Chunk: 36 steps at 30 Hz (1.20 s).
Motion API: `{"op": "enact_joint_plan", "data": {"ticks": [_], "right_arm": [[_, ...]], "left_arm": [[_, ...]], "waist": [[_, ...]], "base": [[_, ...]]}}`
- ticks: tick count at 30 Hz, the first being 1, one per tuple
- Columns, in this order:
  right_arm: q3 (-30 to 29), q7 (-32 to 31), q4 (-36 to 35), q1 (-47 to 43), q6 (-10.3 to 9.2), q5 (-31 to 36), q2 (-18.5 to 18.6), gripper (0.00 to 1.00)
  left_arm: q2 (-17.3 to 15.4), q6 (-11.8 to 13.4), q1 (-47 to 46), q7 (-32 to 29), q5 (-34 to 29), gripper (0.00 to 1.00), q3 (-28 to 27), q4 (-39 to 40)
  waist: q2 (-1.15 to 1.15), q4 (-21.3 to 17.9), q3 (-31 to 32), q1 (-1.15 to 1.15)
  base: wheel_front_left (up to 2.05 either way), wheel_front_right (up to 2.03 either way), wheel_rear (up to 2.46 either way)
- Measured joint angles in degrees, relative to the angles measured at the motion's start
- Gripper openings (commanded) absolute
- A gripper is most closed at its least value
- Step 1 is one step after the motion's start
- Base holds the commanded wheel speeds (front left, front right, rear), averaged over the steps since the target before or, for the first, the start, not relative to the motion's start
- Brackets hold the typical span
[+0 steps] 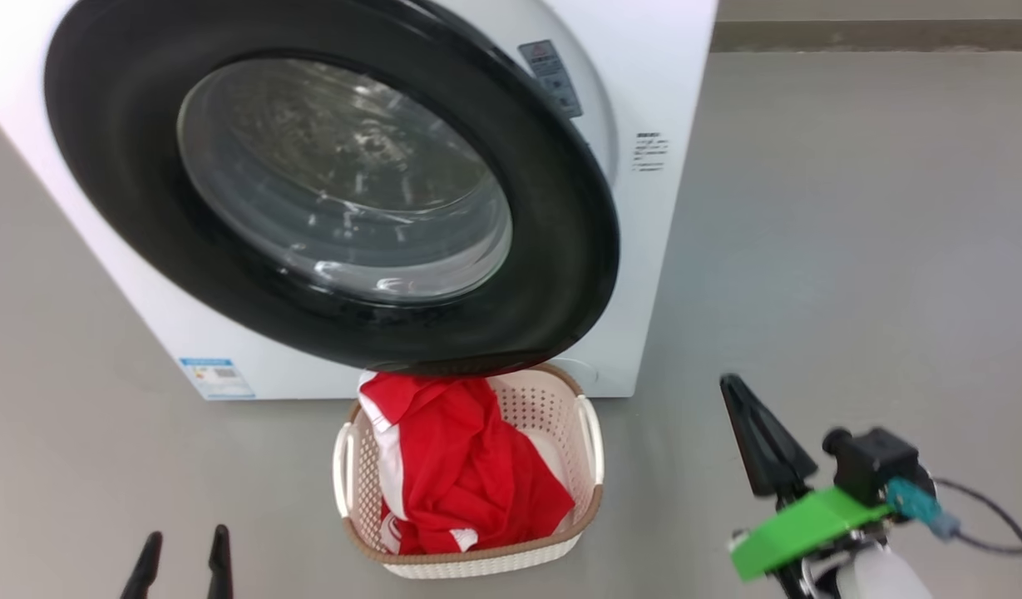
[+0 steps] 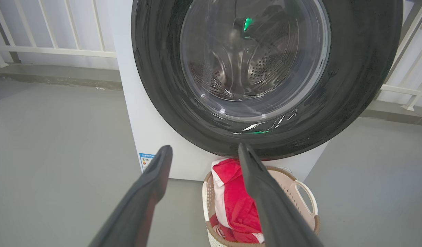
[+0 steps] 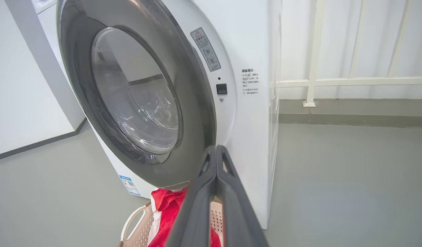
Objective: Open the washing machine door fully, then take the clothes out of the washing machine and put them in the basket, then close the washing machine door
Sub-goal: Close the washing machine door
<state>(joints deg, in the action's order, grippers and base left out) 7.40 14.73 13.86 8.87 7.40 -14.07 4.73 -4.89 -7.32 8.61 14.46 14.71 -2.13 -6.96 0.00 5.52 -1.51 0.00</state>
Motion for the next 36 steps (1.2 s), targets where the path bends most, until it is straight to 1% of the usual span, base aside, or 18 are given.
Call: {"op": "enact_joint_plan", "data": {"ticks": [10,21,36], "right_arm": [[1.7,0.0,6.3,11.8,0.00,-0.6,-0.2,0.00],[1.2,0.0,11.2,19.3,0.00,-0.8,-0.2,0.00],[-3.7,0.0,13.7,28.1,0.01,-0.5,0.0,0.00]], "left_arm": [[0.6,0.0,-4.3,0.0,0.0,1.00,3.8,0.0],[1.1,0.0,-8.0,0.0,0.9,1.00,5.8,0.1],[1.3,0.0,-12.9,0.0,2.6,1.00,8.2,0.4]], "waist": [[0.00,3.8,-4.1,0.00],[0.00,7.3,-8.8,0.00],[0.00,10.3,-15.3,0.00]], "base": [[0.00,0.00,0.00],[0.00,0.00,0.00],[0.00,0.00,0.00]]}}
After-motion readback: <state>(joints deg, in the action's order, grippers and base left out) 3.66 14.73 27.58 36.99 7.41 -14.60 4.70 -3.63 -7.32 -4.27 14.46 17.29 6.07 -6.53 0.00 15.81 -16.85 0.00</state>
